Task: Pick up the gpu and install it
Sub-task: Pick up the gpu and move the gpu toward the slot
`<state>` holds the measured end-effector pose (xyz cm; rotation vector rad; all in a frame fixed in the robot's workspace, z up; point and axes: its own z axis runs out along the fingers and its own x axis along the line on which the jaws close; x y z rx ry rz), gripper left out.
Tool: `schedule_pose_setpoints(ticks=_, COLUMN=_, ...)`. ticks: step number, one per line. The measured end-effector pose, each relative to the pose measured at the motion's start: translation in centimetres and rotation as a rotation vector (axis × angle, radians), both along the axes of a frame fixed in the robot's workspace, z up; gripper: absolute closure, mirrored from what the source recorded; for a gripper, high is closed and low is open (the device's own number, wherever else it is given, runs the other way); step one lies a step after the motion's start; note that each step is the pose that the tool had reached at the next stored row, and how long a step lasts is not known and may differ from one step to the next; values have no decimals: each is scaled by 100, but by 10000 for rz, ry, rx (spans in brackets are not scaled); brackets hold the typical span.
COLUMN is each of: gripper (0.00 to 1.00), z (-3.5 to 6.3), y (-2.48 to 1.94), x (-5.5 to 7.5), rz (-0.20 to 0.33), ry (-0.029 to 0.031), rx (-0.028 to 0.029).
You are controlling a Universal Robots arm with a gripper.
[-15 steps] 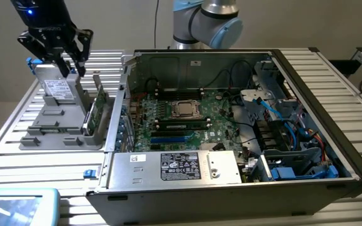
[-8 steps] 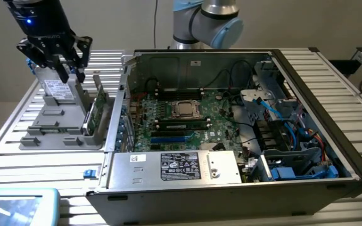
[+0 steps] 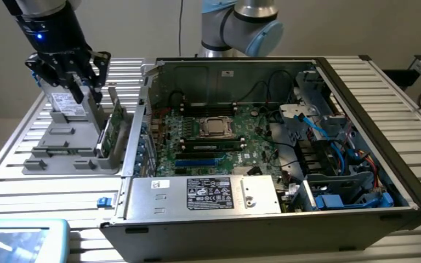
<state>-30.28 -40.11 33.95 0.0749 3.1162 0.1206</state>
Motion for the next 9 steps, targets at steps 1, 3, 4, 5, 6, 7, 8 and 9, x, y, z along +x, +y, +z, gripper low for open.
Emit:
schedule_pose_setpoints(ticks=1, gripper=56, z=-19, y=0, x=10, rz=-26, ry=-1, rx=1)
schedule_pose_setpoints(ticks=3, gripper=56, z=-57, y=0, x=19, rz=-66, ry=-4, rx=3)
schedule_pose_setpoints(ticks=4, gripper=56, z=-75, y=0, x=19, rz=-78, ry=-3, rx=2)
schedule_pose_setpoints(ticks=5, gripper=56, z=-92, y=0, x=20, rz=-86, ry=-2, rx=3)
schedule_pose_setpoints(ticks=6, gripper=56, z=-111, y=0, x=20, rz=-98, ry=-3, rx=7)
schedule_pose_setpoints(ticks=7, gripper=56, z=-128, y=0, x=20, rz=-111, ry=-2, rx=11)
schedule_pose_setpoints(ticks=8, gripper=56, z=-147, y=0, x=20, rz=-125, ry=-2, rx=15)
schedule_pose_setpoints(ticks=9, gripper=56, z=-165, y=0, x=20, rz=-138, ry=-2, rx=24)
